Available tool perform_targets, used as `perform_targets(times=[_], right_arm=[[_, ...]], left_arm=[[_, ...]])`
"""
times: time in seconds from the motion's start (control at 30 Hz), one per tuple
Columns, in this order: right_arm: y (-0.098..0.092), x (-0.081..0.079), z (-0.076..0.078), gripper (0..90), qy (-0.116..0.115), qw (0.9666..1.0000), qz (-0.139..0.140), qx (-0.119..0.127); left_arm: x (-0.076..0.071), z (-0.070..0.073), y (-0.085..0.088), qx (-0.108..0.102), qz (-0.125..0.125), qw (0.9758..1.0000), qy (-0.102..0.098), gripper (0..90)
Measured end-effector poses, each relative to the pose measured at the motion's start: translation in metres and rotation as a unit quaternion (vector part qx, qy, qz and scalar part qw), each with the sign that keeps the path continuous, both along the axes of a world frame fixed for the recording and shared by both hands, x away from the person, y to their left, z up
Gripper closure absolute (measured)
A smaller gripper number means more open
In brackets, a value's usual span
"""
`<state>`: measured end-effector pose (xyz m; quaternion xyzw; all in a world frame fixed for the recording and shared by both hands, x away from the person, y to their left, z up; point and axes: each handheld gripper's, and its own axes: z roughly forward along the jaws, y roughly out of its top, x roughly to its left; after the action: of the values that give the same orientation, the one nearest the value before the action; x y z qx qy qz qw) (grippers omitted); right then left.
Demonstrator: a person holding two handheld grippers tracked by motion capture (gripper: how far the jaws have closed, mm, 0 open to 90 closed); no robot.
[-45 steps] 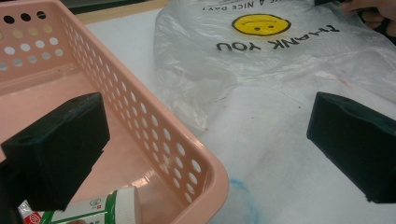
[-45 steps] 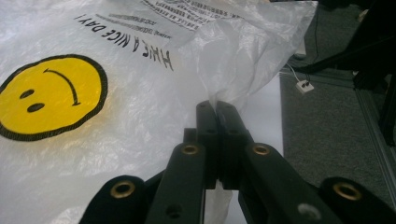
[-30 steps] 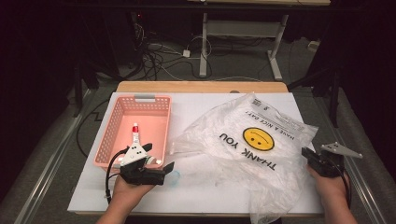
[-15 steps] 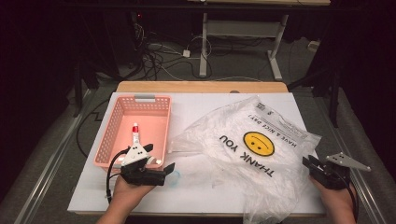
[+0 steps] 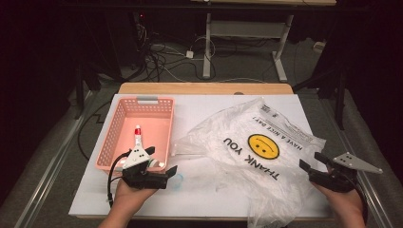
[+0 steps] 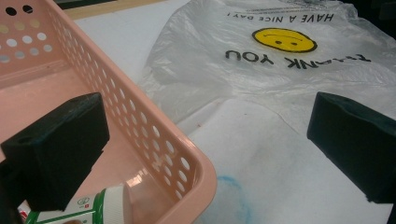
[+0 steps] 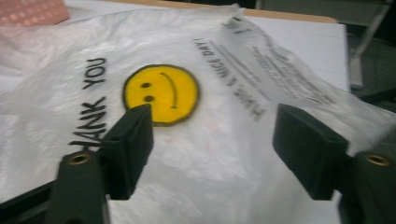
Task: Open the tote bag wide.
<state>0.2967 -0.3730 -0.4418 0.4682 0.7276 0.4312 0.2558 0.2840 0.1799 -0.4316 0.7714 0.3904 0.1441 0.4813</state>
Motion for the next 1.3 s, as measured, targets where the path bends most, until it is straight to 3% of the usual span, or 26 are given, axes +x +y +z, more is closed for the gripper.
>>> perform_targets(times=[0.1, 0.2, 0.3, 0.5, 0.7, 0.97, 1.2, 1.3], right_arm=[[0.019, 0.003, 0.003, 16.1, -0.005, 0.9997, 0.023, -0.013], [0.027, 0.004, 0.004, 11.6, -0.004, 0.9992, 0.039, -0.013], [0.044, 0.010, 0.003, 1.2, 0.003, 0.9979, 0.064, -0.012], [0.063, 0.016, 0.005, 0.5, 0.003, 0.9966, 0.081, -0.014], [0.094, 0.028, 0.009, 0.6, 0.001, 0.9930, 0.116, -0.022], [0.127, 0.048, 0.010, 0.6, 0.006, 0.9897, 0.142, -0.017], [0.149, 0.045, 0.009, 1.3, -0.004, 0.9862, 0.164, -0.021], [0.157, 0.038, 0.006, 1.4, 0.001, 0.9830, 0.181, -0.029]], left_arm=[[0.000, 0.000, 0.000, -0.001, -0.001, 1.0000, 0.000, 0.0], [0.000, 0.000, 0.001, -0.002, 0.001, 1.0000, -0.002, 0.0], [0.000, 0.000, 0.001, -0.002, 0.002, 1.0000, -0.004, 0.0], [0.000, 0.001, 0.002, 0.014, 0.011, 0.9998, -0.013, 0.0], [0.000, 0.002, 0.002, 0.012, 0.002, 0.9999, 0.001, 0.0], [-0.002, 0.004, 0.003, 0.010, 0.000, 0.9999, -0.002, 0.6], [-0.001, 0.000, 0.003, 0.008, -0.001, 1.0000, 0.000, 0.6], [-0.001, -0.001, 0.002, 0.010, -0.003, 0.9999, 0.002, 0.6]])
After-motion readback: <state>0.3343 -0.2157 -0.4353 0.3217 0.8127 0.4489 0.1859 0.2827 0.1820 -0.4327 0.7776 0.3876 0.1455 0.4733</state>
